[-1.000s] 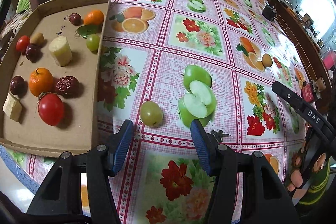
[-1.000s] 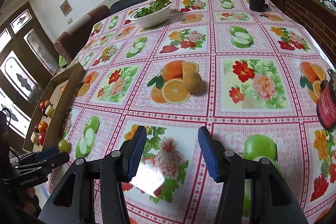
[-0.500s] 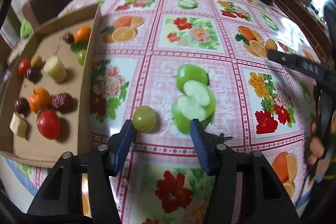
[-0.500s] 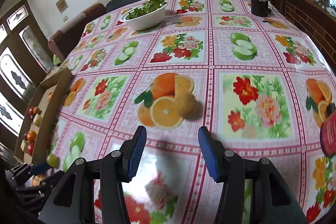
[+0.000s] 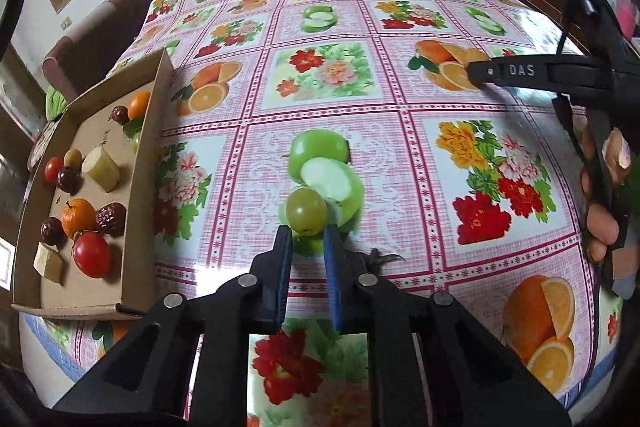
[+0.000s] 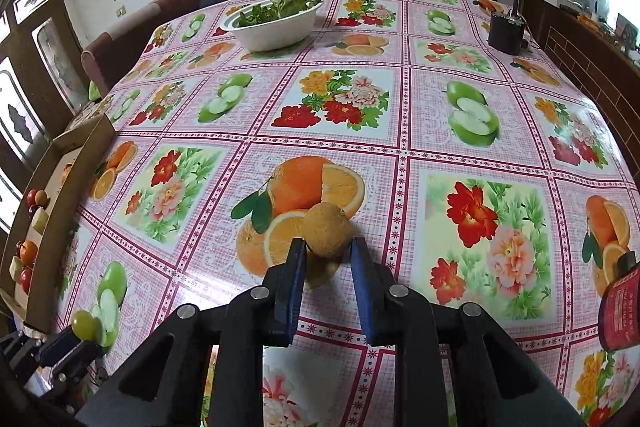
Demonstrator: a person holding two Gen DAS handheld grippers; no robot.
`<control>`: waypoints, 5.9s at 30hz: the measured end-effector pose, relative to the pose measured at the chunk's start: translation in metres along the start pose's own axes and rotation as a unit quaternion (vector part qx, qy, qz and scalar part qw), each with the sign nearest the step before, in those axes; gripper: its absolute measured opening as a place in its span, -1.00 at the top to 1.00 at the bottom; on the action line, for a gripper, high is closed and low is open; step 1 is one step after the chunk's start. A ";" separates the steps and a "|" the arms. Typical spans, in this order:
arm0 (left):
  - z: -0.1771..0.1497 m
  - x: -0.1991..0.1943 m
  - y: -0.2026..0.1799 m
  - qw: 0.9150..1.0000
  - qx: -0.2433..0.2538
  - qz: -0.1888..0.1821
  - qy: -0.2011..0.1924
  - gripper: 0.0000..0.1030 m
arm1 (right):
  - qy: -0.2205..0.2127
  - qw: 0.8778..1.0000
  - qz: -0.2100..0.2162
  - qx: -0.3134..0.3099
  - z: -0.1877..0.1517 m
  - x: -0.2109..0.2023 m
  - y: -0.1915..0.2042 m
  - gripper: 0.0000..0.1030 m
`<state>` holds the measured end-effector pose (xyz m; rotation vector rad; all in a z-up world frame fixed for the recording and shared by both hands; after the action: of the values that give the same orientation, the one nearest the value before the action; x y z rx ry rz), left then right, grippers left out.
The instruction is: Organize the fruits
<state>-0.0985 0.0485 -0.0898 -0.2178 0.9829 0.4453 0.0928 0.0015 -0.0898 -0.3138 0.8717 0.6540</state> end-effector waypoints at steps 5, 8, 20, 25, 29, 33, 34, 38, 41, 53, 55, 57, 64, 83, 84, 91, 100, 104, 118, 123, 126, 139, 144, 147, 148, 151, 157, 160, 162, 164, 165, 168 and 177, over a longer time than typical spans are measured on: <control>0.000 0.000 0.000 1.000 -0.008 -0.022 0.000 0.87 | -0.001 1.000 0.004 0.011 -0.001 -0.002 -0.003 0.54; -0.001 -0.002 0.007 0.997 -0.042 -0.072 0.004 0.90 | -0.001 1.000 0.001 0.018 -0.003 -0.006 -0.006 0.54; -0.006 -0.047 0.043 0.970 -0.132 -0.204 -0.023 0.90 | -0.018 0.997 0.066 0.035 -0.016 -0.048 0.018 0.55; -0.001 -0.045 0.038 0.966 -0.133 -0.220 -0.020 0.89 | -0.022 0.995 0.087 0.032 -0.020 -0.057 0.032 0.55; 0.014 -0.033 0.022 0.972 -0.114 -0.206 -0.021 0.53 | -0.017 0.995 0.093 0.034 -0.025 -0.057 0.034 0.55; 0.022 -0.014 0.010 0.977 -0.098 -0.190 -0.005 0.37 | -0.016 0.994 0.102 0.037 -0.030 -0.060 0.035 0.55; 0.021 -0.009 0.009 0.978 -0.096 -0.184 -0.002 0.37 | -0.015 0.994 0.103 0.038 -0.031 -0.059 0.034 0.55; 0.020 0.011 0.011 0.983 -0.097 -0.159 0.013 0.55 | -0.012 0.994 0.104 0.045 -0.033 -0.058 0.031 0.55; 0.019 0.013 0.014 0.984 -0.096 -0.151 0.019 0.64 | -0.014 0.993 0.105 0.046 -0.032 -0.059 0.032 0.55; 0.029 -0.033 0.053 0.992 -0.100 -0.074 -0.032 0.64 | -0.025 0.991 0.131 0.025 -0.022 -0.074 0.063 0.55; 0.030 -0.038 0.060 0.992 -0.104 -0.068 -0.039 0.64 | -0.025 0.990 0.138 0.020 -0.020 -0.076 0.072 0.55; 0.029 -0.042 0.065 0.991 -0.107 -0.063 -0.042 0.64 | -0.026 0.989 0.144 0.012 -0.018 -0.078 0.083 0.55; 0.026 -0.051 0.085 0.990 -0.122 -0.050 -0.052 0.64 | -0.027 0.986 0.164 -0.012 -0.013 -0.085 0.114 0.55; 0.004 -0.071 0.169 0.978 -0.198 -0.020 -0.066 0.63 | -0.021 0.974 0.214 -0.075 0.001 -0.090 0.202 0.56; 0.002 -0.072 0.174 0.977 -0.202 -0.018 -0.066 0.63 | -0.021 0.973 0.217 -0.078 0.002 -0.090 0.206 0.56; -0.009 -0.075 0.210 0.970 -0.235 0.000 -0.068 0.63 | -0.018 0.967 0.234 -0.096 0.010 -0.089 0.236 0.56; -0.009 -0.072 0.228 0.966 -0.250 0.001 -0.068 0.63 | -0.008 0.962 0.246 -0.118 0.015 -0.084 0.269 0.56; -0.001 -0.066 0.231 0.965 -0.253 -0.007 -0.065 0.63 | -0.006 0.961 0.249 -0.120 0.027 -0.076 0.284 0.56; 0.023 -0.028 0.250 0.964 -0.262 -0.003 -0.042 0.63 | 0.021 0.968 0.213 -0.134 0.084 -0.003 0.341 0.56; 0.022 -0.019 0.251 0.964 -0.263 -0.002 -0.031 0.63 | 0.034 0.968 0.205 -0.139 0.088 0.020 0.352 0.56; 0.022 -0.014 0.250 0.965 -0.262 -0.002 -0.025 0.63 | 0.042 0.968 0.201 -0.143 0.086 0.030 0.356 0.56; 0.021 -0.007 0.246 0.967 -0.255 0.013 -0.015 0.62 | 0.032 0.968 0.192 -0.161 0.085 0.030 0.360 0.50; 0.019 -0.007 0.242 0.967 -0.253 0.015 -0.006 0.44 | 0.028 0.967 0.197 -0.159 0.085 0.022 0.352 0.49; 0.016 -0.012 0.240 0.968 -0.251 0.022 -0.008 0.18 | 0.027 0.965 0.207 -0.160 0.082 0.016 0.347 0.45; 0.016 -0.014 0.238 0.968 -0.249 0.024 -0.011 0.18 | 0.026 0.963 0.212 -0.161 0.081 0.012 0.345 0.44; 0.013 -0.025 0.234 0.969 -0.245 0.026 -0.018 0.18 | 0.021 0.960 0.225 -0.164 0.078 0.002 0.340 0.41; 0.001 -0.046 0.222 0.971 -0.237 0.025 -0.025 0.18 | 0.004 0.949 0.259 -0.179 0.070 -0.026 0.330 0.18; -0.005 -0.057 0.213 0.974 -0.221 0.032 -0.030 0.18 | -0.007 0.937 0.280 -0.209 0.062 -0.043 0.328 0.11; -0.012 -0.066 0.207 0.976 -0.209 0.040 -0.034 0.10 | -0.012 0.925 0.297 -0.238 0.053 -0.055 0.327 -0.01; -0.018 -0.071 0.204 0.977 -0.204 0.046 -0.035 0.04 | -0.019 0.915 0.307 -0.262 0.045 -0.065 0.324 -0.10; -0.021 -0.074 0.203 0.978 -0.202 0.048 -0.034 0.04 | -0.023 0.910 0.310 -0.274 0.041 -0.069 0.323 -0.16; -0.032 -0.080 0.200 0.978 -0.199 0.054 -0.031 0.04 | -0.033 0.897 0.319 -0.303 0.029 -0.080 0.317 -0.31; -0.052 -0.100 0.190 0.979 -0.183 0.077 -0.038 -0.10 | -0.017 0.858 0.334 -0.391 -0.014 -0.099 0.297 -0.51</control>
<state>-0.2722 0.1714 -0.0298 -0.4543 0.8406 0.7716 -0.1537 0.1811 -0.0190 -0.7368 0.6293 1.6702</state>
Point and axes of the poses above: each gripper's, at about its wrist camera, not at the fingertips, and x roughly the way its jaws point, y to its left, z to its top, the point moved 8 cm from there along x, roughly the way its jaws point, and after that the axes turned 10 degrees about -z, right-handed, at the moved point
